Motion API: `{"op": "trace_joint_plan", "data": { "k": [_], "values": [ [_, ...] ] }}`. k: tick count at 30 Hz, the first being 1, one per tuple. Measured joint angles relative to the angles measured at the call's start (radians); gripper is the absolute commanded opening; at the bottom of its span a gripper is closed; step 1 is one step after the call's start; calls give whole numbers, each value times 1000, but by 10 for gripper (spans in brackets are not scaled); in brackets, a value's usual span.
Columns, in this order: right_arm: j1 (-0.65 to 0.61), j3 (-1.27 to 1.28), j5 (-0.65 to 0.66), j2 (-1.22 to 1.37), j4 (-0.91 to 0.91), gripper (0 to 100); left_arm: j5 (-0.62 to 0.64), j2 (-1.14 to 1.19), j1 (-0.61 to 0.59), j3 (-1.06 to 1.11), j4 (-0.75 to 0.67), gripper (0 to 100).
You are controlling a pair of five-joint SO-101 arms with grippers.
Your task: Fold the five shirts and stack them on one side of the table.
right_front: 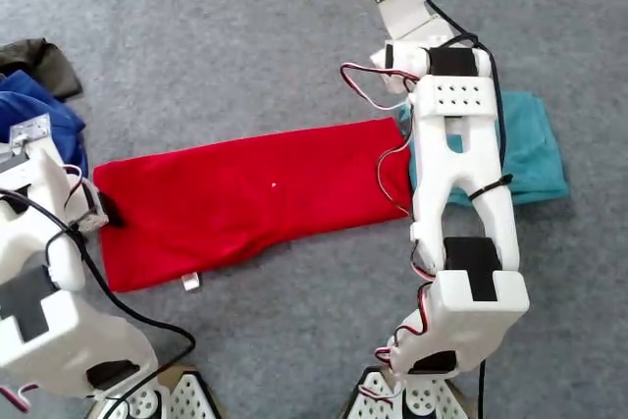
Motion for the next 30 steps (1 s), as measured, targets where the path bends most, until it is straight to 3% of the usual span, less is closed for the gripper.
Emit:
{"op": "trace_joint_plan", "data": {
  "k": [4,11,15,24,30],
  "values": [
    [0,0,0,0,0,16,0,92,-2,-74,25,223],
    [0,0,0,0,0,16,20,247,61,-233,133,23],
    [41,0,5,0,0,16,26,284,143,-270,146,27],
    [193,-55,48,0,0,16,31,293,149,-282,147,27],
    [261,-83,48,-8,0,17,28,241,170,-376,269,27]
  ]
}}
